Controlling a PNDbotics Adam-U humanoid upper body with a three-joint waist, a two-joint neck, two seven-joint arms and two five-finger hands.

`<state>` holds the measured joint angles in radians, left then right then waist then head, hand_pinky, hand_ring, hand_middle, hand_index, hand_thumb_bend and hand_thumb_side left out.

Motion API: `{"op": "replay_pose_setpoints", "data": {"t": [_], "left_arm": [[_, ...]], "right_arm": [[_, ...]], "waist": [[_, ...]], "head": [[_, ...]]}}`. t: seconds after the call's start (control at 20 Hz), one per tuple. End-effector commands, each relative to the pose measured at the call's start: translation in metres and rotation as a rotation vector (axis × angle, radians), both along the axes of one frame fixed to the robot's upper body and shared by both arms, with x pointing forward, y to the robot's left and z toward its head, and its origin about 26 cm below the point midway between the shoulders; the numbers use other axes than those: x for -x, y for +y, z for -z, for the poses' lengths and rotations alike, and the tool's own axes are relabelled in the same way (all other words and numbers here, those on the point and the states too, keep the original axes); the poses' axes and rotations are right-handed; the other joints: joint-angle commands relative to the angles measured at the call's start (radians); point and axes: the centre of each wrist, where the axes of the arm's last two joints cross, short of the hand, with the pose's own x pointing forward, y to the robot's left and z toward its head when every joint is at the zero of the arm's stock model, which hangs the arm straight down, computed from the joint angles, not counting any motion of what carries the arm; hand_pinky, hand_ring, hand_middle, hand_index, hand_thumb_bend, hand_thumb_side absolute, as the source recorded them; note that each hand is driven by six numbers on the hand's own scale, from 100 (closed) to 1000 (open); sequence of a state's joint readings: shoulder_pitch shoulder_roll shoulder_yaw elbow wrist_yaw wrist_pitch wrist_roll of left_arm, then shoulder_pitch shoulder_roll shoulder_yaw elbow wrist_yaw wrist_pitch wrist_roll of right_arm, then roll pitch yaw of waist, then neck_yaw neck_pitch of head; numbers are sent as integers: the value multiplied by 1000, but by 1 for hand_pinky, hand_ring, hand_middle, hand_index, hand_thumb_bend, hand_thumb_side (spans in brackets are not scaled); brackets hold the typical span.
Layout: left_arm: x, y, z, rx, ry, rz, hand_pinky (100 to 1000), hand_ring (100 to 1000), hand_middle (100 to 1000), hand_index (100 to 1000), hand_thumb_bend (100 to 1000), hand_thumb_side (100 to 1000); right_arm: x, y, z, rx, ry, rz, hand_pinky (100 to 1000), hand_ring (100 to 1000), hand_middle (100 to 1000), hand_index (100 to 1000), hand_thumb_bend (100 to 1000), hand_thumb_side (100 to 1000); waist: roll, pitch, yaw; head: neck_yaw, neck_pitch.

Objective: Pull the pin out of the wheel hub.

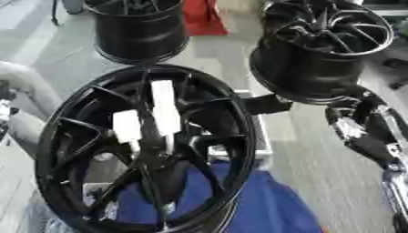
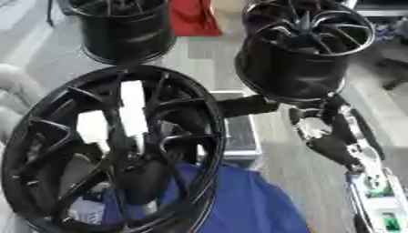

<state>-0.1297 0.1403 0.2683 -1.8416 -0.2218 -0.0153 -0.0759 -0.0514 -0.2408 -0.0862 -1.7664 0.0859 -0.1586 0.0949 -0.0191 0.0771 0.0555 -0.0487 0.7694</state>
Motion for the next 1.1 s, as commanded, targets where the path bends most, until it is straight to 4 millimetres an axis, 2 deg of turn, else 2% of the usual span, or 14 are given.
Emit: {"op": "replay_pose_setpoints", "data": {"t": [0.05, 0.35, 0.55, 0.7, 0.85, 1.1], "left_arm": [[0, 2, -10, -28, -28, 9, 640, 724, 735, 890, 179, 610], [-1, 2, -13, -36, -33, 19, 640, 724, 734, 890, 177, 605], [-2, 14, -30, -144, -43, 53, 647, 725, 733, 890, 167, 572], [-5, 33, -62, -372, -49, 113, 673, 726, 736, 889, 183, 523], [-9, 47, -104, -662, -33, 247, 706, 731, 740, 892, 218, 526], [-19, 42, -161, -1033, 74, 555, 751, 730, 740, 884, 280, 484]], "right_arm": [[0, -2, -8, 8, -27, 0, 686, 728, 783, 883, 324, 336], [0, -1, -7, 8, -26, -2, 686, 728, 783, 883, 325, 336], [0, -2, -8, 14, -25, -4, 685, 728, 783, 883, 325, 335], [0, -3, -7, 22, -19, -6, 685, 728, 783, 883, 326, 335], [1, -4, -5, 29, -9, -10, 685, 728, 783, 883, 326, 335], [1, -4, -4, 44, 0, -23, 685, 728, 783, 883, 327, 335]], "waist": [[3, -10, -1], [4, -10, -4], [9, -12, -11], [19, -14, -20], [30, -22, -30], [39, -31, -44]], "head": [[-4, 1], [-5, 1], [-6, 1], [-6, 1], [-5, 1], [-5, 1]]}}
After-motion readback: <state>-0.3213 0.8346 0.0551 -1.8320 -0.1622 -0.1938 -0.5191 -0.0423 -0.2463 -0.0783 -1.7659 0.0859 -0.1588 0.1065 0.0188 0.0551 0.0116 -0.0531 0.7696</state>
